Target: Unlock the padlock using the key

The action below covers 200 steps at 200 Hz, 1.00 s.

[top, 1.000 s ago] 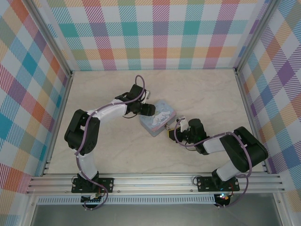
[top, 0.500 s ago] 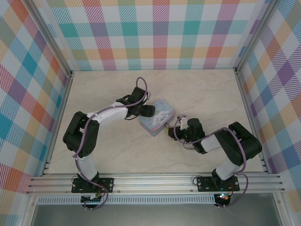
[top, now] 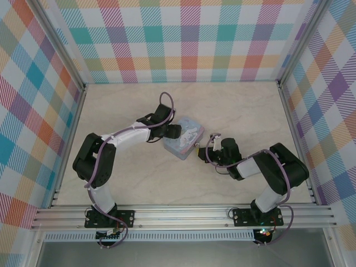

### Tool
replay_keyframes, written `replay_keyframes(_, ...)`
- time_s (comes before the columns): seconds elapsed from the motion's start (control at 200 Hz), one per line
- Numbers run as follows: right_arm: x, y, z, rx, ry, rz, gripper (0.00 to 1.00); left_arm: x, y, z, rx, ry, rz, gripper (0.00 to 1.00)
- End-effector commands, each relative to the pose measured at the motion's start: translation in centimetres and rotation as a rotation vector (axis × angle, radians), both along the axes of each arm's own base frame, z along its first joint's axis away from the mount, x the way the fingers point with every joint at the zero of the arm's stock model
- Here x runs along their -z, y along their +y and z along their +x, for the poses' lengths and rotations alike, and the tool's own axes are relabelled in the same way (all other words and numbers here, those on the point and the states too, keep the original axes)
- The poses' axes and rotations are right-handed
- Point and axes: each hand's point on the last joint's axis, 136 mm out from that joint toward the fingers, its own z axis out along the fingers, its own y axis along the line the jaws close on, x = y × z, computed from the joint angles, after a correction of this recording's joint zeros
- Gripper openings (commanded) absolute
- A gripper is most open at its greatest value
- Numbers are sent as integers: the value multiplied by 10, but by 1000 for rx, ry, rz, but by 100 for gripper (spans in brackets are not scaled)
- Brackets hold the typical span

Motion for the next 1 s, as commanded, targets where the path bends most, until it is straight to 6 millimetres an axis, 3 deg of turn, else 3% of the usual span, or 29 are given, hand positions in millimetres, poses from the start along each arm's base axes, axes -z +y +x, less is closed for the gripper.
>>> replay_keyframes(0.0,-20,3,17,29,-27,59,0,43,30,-36,-18,138,166,70)
replay_keyframes(0.645,-25,7,38,100,47,140,0,51,36,-44,-31,131,202,72)
replay_keyframes(0.995,-34,3,47,126,21,168,0,47,52,-39,-74,114,250,75)
